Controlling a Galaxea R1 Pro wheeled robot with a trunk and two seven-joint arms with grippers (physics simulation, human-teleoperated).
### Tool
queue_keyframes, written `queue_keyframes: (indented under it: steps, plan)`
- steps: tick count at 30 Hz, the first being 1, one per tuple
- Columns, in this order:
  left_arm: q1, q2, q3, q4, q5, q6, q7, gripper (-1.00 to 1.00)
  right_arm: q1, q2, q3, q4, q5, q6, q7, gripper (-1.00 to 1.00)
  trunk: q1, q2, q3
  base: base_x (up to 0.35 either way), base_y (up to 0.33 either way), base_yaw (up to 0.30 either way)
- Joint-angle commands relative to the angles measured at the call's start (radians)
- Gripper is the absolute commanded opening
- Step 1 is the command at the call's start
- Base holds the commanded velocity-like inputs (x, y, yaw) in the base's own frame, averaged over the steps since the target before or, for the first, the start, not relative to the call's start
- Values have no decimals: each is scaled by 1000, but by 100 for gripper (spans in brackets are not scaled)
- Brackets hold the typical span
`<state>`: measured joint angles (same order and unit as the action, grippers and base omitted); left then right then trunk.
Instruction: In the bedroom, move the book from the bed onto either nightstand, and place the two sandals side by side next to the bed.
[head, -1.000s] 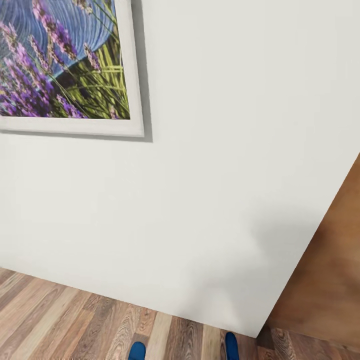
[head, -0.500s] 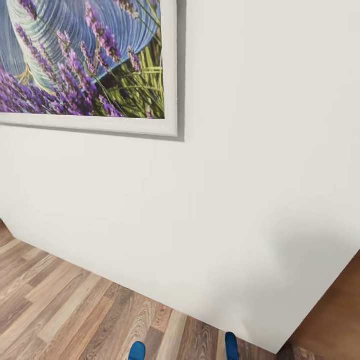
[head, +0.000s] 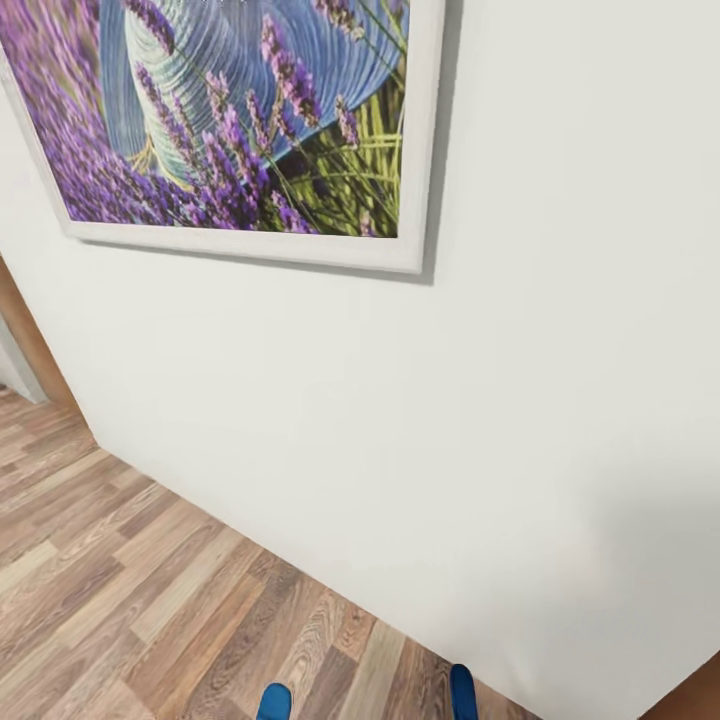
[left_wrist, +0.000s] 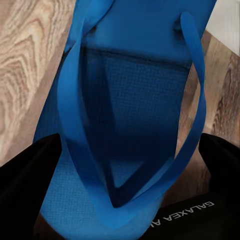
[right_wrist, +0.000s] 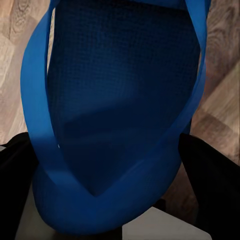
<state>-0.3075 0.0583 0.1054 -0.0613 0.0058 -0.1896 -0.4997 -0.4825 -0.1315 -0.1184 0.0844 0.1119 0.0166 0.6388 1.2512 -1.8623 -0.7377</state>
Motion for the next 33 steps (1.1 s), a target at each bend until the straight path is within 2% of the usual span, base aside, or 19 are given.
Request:
queue_keyframes:
  steps: [1, 33]
  plan:
    - [-1, 0, 7, 1, 0, -1, -5, -100, -1, -1, -9, 1, 9, 2, 2, -100, 0, 0, -1, 0, 0, 293]
    - [-1, -2, 6, 3, -3, -1, -2, -100, -1, -1, -9, 1, 9, 2, 2, -100, 0, 0, -1, 0, 0, 293]
